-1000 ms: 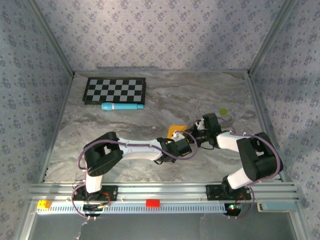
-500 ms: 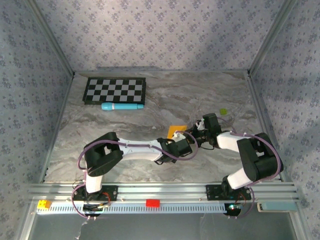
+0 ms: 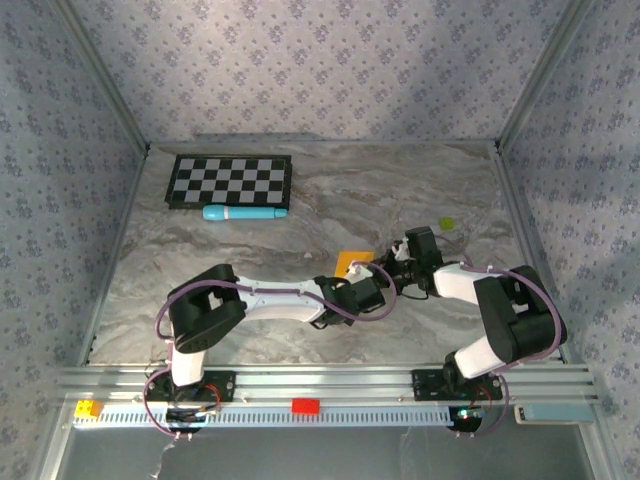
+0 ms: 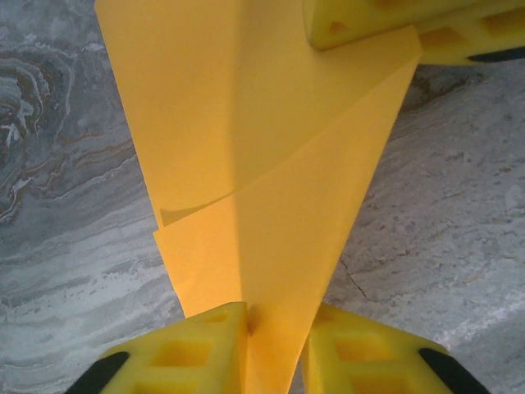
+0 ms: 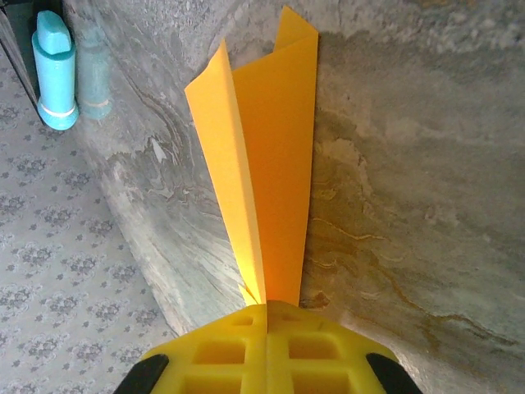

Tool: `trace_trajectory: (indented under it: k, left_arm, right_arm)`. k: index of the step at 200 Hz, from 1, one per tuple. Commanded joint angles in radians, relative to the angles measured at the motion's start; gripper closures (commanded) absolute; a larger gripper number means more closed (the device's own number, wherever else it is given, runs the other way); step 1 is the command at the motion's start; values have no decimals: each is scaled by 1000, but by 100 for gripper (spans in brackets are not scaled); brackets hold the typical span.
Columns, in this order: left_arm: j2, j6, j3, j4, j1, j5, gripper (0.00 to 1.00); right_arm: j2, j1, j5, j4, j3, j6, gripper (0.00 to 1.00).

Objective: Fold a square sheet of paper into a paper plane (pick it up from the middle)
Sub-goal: Fold the wing for the fifth time at the center of the table.

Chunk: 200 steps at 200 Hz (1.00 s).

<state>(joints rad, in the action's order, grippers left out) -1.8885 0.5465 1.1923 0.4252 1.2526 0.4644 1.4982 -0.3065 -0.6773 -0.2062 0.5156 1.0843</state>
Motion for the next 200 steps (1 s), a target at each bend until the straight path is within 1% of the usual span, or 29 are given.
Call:
trace_trajectory:
  k: [1, 12, 45, 70, 82, 105, 111, 130, 137, 200]
  left_arm:
    - [24, -10, -15, -1, 7, 13, 81]
    - [24, -10, -17, -1, 7, 15, 84]
    - [22, -5, -22, 1, 8, 16, 87]
    - [20, 11, -26, -6, 7, 12, 88]
    - [16, 20, -26, -6, 6, 10, 89]
    - [12, 40, -35, -18, 5, 0, 92]
    - [12, 45, -37, -21, 5, -4, 92]
    - [13, 66, -49, -36, -1, -17, 93]
    - [16, 72, -56, -48, -4, -27, 93]
    - [28, 131, -108, -112, -28, -84, 94]
  right_arm:
    - [-16, -5, 9, 30, 4, -14, 98]
    - [-16, -6, 9, 30, 4, -14, 98]
    - [-19, -6, 12, 28, 6, -14, 96]
    - [-29, -6, 17, 43, 10, -26, 89]
    - [-42, -4, 34, 80, 16, -44, 85]
    - [-72, 3, 68, 153, 24, -85, 82]
    - [-77, 7, 75, 172, 26, -92, 78]
    - [-102, 17, 90, 190, 16, -100, 76]
    - [-113, 19, 97, 198, 10, -102, 73]
    - [-185, 32, 146, 296, 10, -145, 72]
